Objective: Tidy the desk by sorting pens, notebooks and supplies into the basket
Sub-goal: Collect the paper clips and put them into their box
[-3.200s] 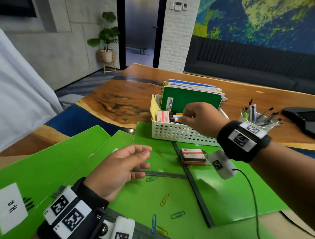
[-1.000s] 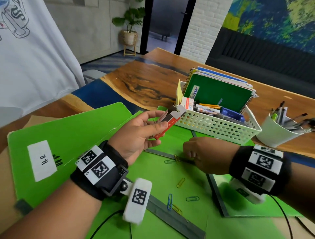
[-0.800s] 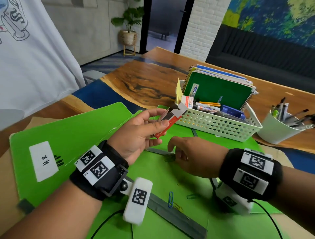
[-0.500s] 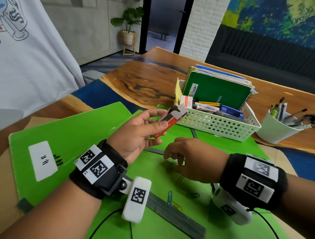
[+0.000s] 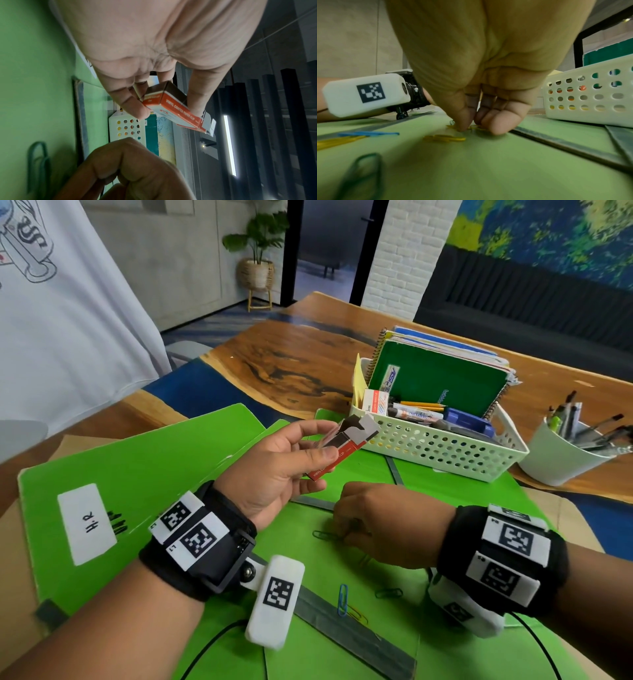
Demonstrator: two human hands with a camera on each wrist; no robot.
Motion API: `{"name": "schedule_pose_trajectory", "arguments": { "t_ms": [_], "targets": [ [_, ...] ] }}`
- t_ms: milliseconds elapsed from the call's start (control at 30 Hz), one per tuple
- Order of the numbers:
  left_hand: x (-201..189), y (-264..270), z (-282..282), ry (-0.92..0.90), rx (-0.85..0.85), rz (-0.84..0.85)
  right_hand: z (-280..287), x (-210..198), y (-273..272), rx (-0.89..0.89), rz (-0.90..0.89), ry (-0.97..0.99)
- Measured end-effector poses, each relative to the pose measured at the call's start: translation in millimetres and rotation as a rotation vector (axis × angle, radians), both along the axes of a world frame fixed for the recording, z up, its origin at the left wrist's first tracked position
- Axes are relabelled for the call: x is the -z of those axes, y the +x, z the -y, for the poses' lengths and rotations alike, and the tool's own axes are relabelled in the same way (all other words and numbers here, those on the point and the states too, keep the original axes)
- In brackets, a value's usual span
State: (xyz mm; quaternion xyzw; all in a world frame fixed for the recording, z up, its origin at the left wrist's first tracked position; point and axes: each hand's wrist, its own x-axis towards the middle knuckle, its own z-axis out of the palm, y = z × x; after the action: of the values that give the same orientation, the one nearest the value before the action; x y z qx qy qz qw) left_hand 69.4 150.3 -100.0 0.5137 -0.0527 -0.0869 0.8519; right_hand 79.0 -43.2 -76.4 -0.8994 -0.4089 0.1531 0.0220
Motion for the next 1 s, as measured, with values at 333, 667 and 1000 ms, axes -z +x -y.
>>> {"name": "schedule_pose_trajectory", "arguments": {
  "t_ms": [333,667,1000],
  "targets": [
    [2,3,-3,-0.012,0.0,-0.006,15,-14,15,0.083,0.0,0.019],
    [3,3,-3,-0.015,-0.006,-0.011,14,-6,9,0.035,0.018,-0.153],
    [-1,2,-4,-0.011,-0.017,-0.022,-11,-4,-5,0.001,-0.021,-0.083]
  ]
}}
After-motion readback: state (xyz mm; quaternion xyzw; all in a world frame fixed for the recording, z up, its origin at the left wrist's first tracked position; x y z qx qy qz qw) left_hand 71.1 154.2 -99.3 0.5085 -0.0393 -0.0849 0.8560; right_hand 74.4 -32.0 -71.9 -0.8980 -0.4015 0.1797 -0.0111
